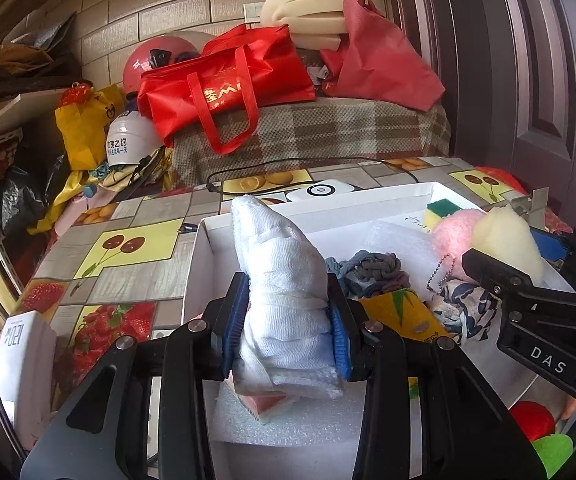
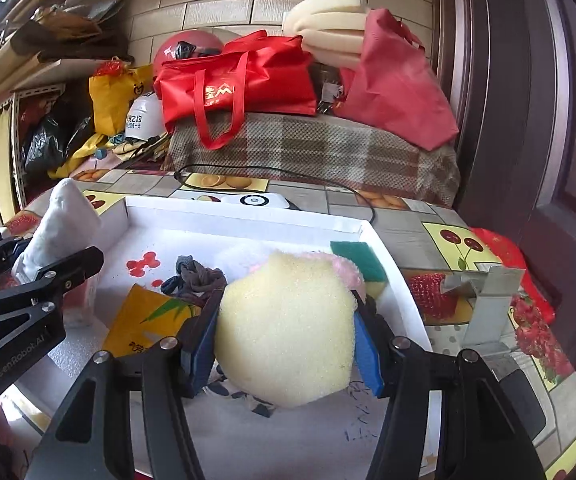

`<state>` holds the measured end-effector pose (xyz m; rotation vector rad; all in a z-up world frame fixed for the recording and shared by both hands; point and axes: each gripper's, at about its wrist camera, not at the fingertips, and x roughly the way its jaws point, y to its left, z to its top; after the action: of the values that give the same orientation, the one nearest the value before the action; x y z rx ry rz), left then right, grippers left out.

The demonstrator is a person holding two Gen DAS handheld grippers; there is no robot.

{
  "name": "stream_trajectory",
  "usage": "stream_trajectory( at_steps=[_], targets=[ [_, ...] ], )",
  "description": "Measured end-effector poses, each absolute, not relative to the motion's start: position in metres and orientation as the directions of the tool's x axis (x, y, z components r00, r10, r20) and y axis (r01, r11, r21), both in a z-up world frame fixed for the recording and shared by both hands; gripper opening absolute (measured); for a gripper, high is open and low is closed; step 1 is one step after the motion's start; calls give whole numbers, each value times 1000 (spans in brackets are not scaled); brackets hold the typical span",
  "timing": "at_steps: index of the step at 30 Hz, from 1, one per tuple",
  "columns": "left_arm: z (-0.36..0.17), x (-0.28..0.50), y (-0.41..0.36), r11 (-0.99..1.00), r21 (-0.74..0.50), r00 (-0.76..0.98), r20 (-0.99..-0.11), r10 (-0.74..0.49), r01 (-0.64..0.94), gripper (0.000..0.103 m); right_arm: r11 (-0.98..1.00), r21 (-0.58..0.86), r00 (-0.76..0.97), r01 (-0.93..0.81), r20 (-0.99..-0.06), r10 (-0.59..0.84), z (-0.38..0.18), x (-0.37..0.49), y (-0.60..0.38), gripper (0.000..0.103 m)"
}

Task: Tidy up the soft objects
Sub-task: 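Open the right tool to drop the sponge while the left tool releases the glove, then withdraw the right tool from the tray to the red felt apple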

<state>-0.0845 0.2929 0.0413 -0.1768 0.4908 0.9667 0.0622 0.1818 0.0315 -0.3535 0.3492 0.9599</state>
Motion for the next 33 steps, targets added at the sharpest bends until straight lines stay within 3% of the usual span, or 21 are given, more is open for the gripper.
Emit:
stream_trajectory(
  at_steps=[3, 6, 7, 8, 10, 13, 24, 33],
  targets=[
    [42, -85, 293, 560, 70, 466, -476, 746, -825, 45, 534, -109, 523, -838, -440, 730, 33, 68, 179, 59],
    [43, -86, 291, 553, 77, 461, -464, 756, -829, 71, 541, -114, 532, -833, -434, 727, 33, 67, 180, 64],
    [44, -86, 289, 545, 83, 454, -456, 765, -834, 81, 542, -119, 535, -832, -432, 725, 33, 65, 180, 74],
    [44, -86, 288, 537, 90, 448, -446, 775, -839, 85, 544, -124, 539, -830, -430, 724, 33, 64, 180, 91],
    [46, -89, 286, 511, 95, 428, -427, 796, -854, 89, 550, -134, 550, -825, -415, 725, 34, 62, 179, 101],
    [46, -94, 288, 481, 79, 409, -418, 811, -873, 103, 556, -119, 553, -822, -399, 731, 35, 63, 175, 103],
    [49, -108, 280, 452, 48, 407, -360, 840, -891, 103, 640, -98, 631, -762, -334, 700, 40, 64, 160, 103],
    [49, -114, 251, 496, 57, 446, -356, 821, -866, 103, 667, -82, 647, -740, -356, 674, 37, 60, 146, 103]
  ],
)
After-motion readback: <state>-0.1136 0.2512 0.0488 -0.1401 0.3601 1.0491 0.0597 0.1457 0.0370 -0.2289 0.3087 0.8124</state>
